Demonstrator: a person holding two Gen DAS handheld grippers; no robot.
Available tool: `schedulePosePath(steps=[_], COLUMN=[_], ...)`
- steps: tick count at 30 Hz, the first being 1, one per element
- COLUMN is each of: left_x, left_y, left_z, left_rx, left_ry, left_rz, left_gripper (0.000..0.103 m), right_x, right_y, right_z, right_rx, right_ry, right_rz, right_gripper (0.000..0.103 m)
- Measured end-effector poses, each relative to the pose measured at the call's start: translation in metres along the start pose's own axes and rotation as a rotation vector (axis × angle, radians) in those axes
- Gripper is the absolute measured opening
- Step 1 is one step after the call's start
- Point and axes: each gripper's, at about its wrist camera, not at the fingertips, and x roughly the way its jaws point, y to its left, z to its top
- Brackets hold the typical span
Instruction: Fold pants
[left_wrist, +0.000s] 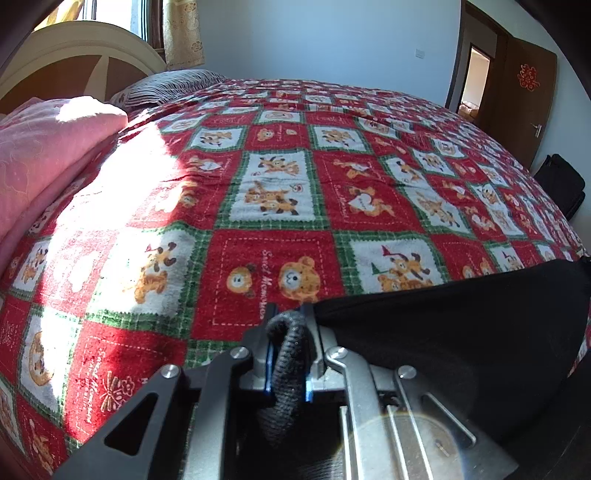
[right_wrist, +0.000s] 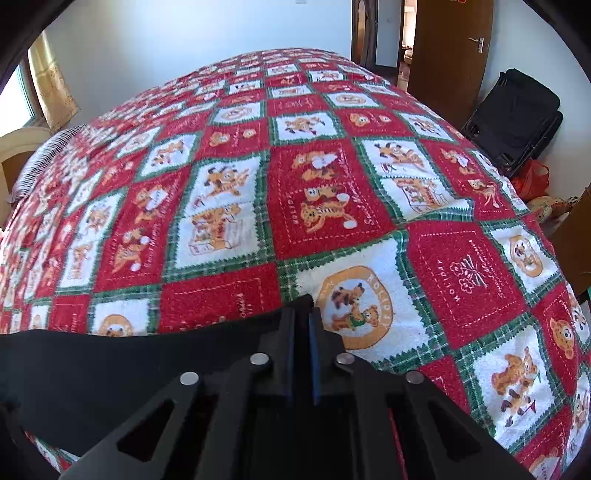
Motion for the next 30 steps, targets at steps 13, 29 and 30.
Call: schedulePosePath(steps=[13,29,30], left_x=[-0.043,-0.110,-0.114], left_y=[0.010,0.025,0.026], left_z=[0.003,-0.029,-0.033], left_rx=[-0.049,-0.099,-0.100], left_ry=[-0.122,-0.272,-0.280], left_rz=[-0.104,-0.193,-0.201], left_gripper=[0.011,0.011,0.011], right_x=[-0.097,-0.195,-0.201], right_y=[0.001,-0.036,-0.040], right_z=[-0.019,-0.104,-0.112], right_rx=[-0.008,0.043,0.049], right_ry=[-0.219,-0.432,-0.440], right_rz=[0.058,0.157,0.160], right_gripper=[0.005,0.005,0.005])
